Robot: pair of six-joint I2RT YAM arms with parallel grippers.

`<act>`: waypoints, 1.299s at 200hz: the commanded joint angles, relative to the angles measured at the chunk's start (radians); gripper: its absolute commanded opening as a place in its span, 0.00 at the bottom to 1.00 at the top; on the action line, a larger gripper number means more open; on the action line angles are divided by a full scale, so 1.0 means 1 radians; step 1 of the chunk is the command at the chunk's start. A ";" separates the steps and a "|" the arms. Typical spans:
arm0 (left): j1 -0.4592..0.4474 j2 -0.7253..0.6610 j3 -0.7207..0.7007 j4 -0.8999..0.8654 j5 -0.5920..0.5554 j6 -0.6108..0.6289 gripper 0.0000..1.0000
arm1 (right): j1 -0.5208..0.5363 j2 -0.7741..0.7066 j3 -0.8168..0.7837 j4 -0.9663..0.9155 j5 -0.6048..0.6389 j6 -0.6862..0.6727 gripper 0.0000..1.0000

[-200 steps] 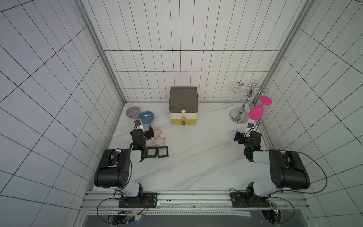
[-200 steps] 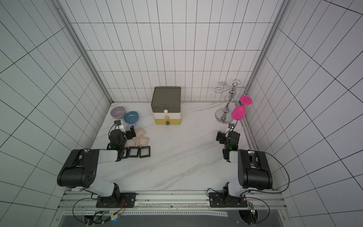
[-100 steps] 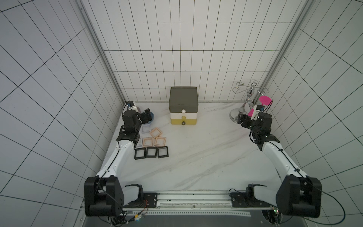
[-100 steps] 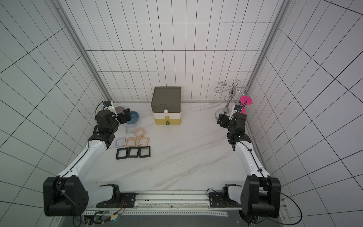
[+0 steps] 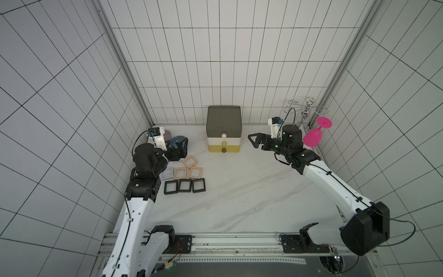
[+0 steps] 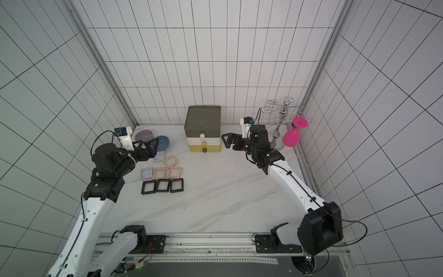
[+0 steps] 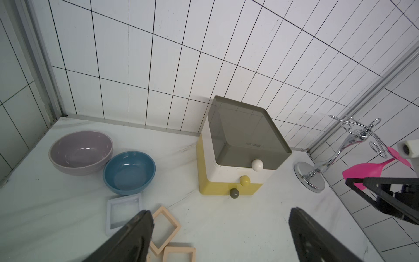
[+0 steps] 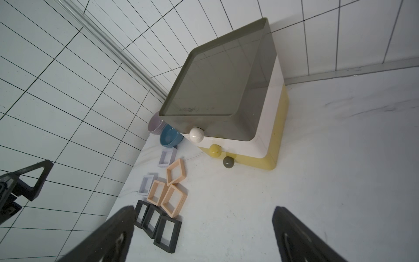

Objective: Place the brooch boxes into the drawer by color
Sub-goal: Open the drawer in the storage box.

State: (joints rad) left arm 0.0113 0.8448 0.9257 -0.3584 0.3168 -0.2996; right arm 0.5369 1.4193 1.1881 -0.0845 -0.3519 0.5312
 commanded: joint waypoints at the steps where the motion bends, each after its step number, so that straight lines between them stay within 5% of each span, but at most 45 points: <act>1: 0.003 -0.024 -0.003 -0.053 0.012 -0.008 0.98 | 0.040 0.081 0.103 0.044 -0.020 0.086 0.92; 101: 0.056 0.011 0.022 -0.126 0.067 -0.020 0.98 | 0.115 0.390 0.340 0.115 0.071 0.249 0.68; 140: 0.153 0.048 0.030 -0.137 0.128 -0.075 0.98 | 0.142 0.453 0.397 0.079 0.103 0.275 0.66; 260: 0.159 0.091 0.049 -0.158 0.071 -0.070 0.98 | 0.163 0.614 0.546 0.016 0.162 0.310 0.62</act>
State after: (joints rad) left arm 0.1658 0.9337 0.9478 -0.5205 0.3965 -0.3698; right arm 0.6941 2.0071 1.6684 -0.0536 -0.2111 0.8272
